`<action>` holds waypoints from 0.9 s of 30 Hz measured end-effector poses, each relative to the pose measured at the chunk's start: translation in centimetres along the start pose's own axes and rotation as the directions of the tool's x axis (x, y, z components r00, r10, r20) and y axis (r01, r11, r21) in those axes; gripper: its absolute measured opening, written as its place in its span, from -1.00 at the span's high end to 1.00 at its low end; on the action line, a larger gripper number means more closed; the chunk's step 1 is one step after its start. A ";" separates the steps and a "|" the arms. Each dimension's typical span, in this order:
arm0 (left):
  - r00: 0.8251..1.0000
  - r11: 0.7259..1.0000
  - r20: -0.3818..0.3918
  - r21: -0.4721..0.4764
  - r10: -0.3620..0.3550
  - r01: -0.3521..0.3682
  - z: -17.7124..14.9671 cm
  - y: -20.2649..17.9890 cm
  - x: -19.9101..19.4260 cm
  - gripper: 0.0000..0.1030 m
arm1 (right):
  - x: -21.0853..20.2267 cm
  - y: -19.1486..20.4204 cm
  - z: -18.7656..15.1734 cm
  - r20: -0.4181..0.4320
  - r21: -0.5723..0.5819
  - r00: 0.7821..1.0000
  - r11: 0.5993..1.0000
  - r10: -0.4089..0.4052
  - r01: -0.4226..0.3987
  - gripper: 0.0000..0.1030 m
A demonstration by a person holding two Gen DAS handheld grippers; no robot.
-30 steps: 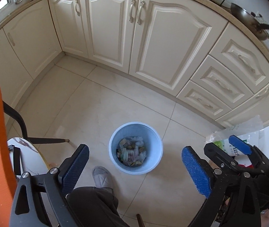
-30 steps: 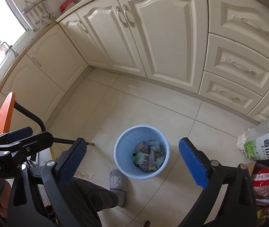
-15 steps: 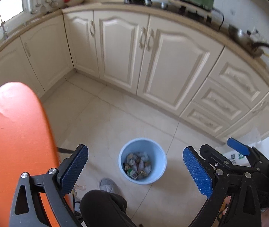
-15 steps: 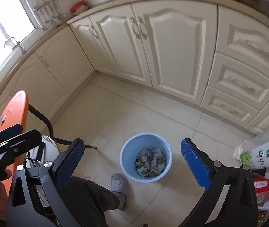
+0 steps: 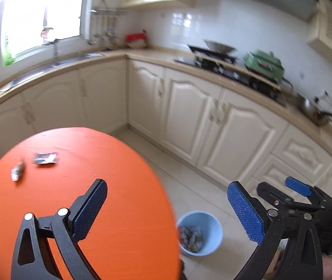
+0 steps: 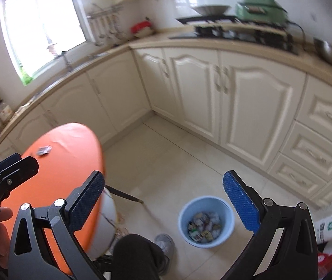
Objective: Collect trash
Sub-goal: 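Return both tools from the bin to the orange table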
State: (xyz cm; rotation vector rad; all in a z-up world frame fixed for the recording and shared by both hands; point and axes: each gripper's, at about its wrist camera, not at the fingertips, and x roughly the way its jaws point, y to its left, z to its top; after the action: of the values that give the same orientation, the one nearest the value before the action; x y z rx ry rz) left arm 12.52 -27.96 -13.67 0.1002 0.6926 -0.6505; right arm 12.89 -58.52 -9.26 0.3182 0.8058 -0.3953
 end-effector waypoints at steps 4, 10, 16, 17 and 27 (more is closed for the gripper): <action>0.997 0.996 0.058 -0.063 0.059 -0.056 -1.6 3.9 -5.6 -0.97 | -0.4 4.8 1.2 0.022 -0.070 0.998 0.996 0.059 -0.057 -1.00; 0.985 0.984 0.111 -0.133 0.132 -0.117 -4.9 8.9 -13.4 -0.97 | -0.3 11.9 2.0 0.025 -0.182 0.987 0.972 0.158 -0.151 -1.00; 0.958 0.957 0.141 -0.184 0.251 -0.224 -8.3 11.8 -19.9 -0.97 | 0.1 18.4 1.7 0.015 -0.269 0.968 0.933 0.252 -0.239 -1.00; 0.951 0.951 0.145 -0.194 0.272 -0.242 -8.7 12.0 -20.8 -0.97 | 0.1 19.8 1.7 0.013 -0.283 0.963 0.924 0.271 -0.256 -1.00; 0.897 0.887 0.144 -0.278 0.419 -0.370 -11.2 12.7 -24.6 -0.97 | 0.1 28.8 1.1 -0.011 -0.406 0.918 0.838 0.396 -0.366 -1.00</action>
State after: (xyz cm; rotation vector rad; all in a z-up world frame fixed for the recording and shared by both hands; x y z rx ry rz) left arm -0.63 -1.61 -8.56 -0.0522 0.5295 -0.1727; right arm 26.83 -33.70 -5.02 0.0724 0.7104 0.1393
